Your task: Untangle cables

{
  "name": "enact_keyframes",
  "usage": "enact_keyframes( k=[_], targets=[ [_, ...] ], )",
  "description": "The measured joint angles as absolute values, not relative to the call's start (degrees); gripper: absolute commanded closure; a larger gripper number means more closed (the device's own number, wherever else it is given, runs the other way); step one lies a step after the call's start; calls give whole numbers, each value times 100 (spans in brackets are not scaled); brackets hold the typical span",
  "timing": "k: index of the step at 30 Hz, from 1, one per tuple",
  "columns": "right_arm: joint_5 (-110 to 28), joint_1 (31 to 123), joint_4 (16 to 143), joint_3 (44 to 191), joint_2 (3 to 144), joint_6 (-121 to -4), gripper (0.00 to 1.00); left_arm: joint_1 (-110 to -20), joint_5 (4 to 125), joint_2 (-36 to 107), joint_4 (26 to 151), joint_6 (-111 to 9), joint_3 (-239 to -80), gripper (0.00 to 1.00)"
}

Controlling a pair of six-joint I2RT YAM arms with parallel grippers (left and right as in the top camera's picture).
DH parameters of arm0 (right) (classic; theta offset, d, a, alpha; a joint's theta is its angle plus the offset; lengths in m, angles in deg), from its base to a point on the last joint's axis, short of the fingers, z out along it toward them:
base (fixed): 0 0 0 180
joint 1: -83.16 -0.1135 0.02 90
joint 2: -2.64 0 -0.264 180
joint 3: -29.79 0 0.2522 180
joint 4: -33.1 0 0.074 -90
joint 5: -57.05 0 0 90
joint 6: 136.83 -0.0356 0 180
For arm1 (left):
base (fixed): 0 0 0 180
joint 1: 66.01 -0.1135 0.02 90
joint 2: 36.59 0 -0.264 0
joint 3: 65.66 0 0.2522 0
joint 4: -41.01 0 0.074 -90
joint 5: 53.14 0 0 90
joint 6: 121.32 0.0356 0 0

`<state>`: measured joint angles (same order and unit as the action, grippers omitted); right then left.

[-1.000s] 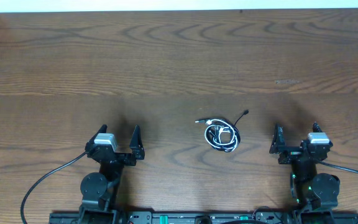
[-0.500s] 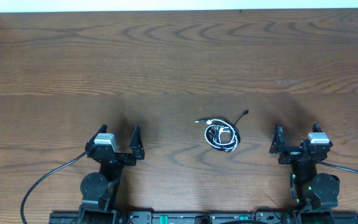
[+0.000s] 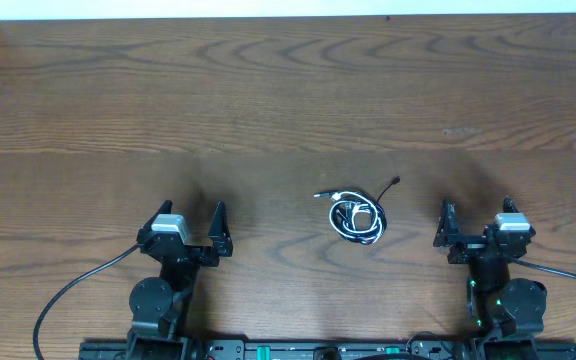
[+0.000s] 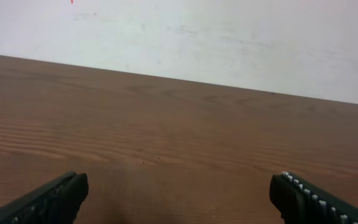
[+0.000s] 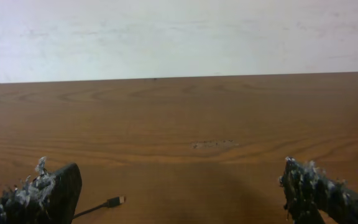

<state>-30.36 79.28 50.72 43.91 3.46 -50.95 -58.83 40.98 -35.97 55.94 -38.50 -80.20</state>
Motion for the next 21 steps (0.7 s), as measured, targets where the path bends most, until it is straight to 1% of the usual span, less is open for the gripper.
enact_keyframes(
  k=[13, 18, 21],
  targets=[
    [-3036, 7928, 5072, 4391, 346, -5095, 1, -5883, 4101, -3595, 5596, -3850, -8024, 2],
    [-3036, 7928, 5072, 4391, 346, -5095, 1, -5883, 4103, -3540, 5787, -3850, -8140, 2],
    [-3036, 7928, 5074, 4391, 346, -5095, 1, -5883, 4123, -3247, 5977, -3850, -8247, 2]
  ],
)
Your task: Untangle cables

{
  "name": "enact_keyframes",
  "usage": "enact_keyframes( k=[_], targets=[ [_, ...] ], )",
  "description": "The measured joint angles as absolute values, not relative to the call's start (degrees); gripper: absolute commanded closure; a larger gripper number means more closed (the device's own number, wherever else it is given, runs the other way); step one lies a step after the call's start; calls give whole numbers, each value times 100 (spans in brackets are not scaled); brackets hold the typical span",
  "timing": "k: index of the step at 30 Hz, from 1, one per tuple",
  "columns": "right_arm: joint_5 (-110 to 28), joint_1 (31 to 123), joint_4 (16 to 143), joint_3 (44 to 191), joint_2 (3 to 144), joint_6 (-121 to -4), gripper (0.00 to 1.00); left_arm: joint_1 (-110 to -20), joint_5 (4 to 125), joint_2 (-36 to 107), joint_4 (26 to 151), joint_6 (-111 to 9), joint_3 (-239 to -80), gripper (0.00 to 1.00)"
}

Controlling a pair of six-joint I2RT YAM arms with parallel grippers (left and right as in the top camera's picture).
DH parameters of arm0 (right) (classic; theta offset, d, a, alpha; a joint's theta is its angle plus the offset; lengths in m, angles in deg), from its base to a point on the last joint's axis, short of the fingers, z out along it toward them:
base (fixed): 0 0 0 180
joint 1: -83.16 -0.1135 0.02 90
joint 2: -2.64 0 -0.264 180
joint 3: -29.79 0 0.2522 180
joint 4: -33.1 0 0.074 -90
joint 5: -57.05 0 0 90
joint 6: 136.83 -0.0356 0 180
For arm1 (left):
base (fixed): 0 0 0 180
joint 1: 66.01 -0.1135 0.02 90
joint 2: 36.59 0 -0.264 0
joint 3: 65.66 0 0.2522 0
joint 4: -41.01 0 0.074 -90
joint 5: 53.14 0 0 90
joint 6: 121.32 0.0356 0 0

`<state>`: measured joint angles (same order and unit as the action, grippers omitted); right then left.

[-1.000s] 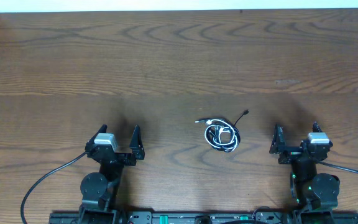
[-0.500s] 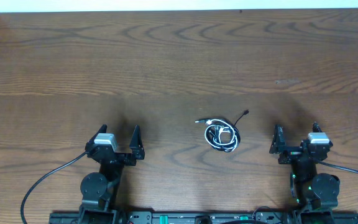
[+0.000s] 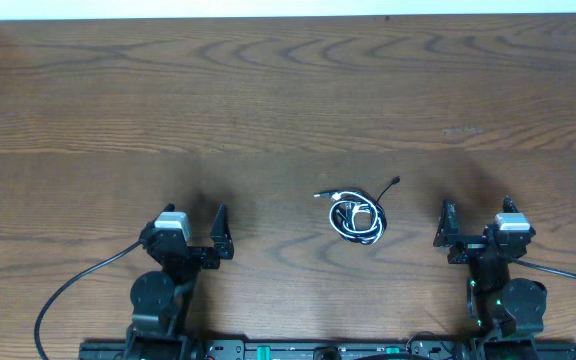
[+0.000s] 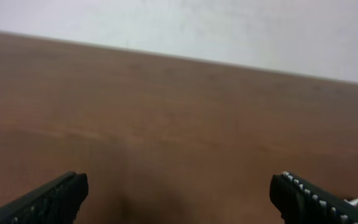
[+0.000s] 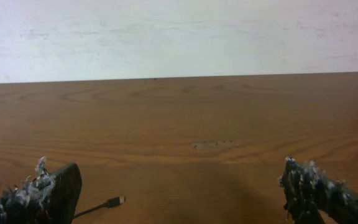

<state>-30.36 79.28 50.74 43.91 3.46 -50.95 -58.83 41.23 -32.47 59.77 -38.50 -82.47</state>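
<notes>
A small tangle of black and white cables [image 3: 356,217] lies coiled on the wooden table [image 3: 288,100], near the middle front. One black plug end [image 3: 395,182] sticks out to its upper right and shows in the right wrist view as a connector [image 5: 112,201]. My left gripper [image 3: 190,222] stands open well left of the tangle, with a white bit of cable at the right edge of its wrist view. My right gripper [image 3: 476,212] stands open to the tangle's right. Neither holds anything.
A white wall runs along the table's far edge [image 5: 179,78]. A pale scuff mark [image 3: 460,131] sits on the wood at right. Both arm bases stand at the front edge.
My left gripper has shifted a little toward the right and tilted, so its wrist view now catches a white bit of cable. The right arm and the tangle have not moved.
</notes>
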Motion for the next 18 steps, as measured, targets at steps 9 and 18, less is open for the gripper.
enact_keyframes(
  k=[9, 18],
  targets=[
    [-3038, 7928, 5076, 4391, 337, -5095, 1, -5883, 4125, -1593, 6243, -3850, -9390, 2],
    [-3040, 7928, 5074, 4391, 335, -5095, 1, -5883, 4208, 248, 7249, -3852, -11244, 2]
  ],
)
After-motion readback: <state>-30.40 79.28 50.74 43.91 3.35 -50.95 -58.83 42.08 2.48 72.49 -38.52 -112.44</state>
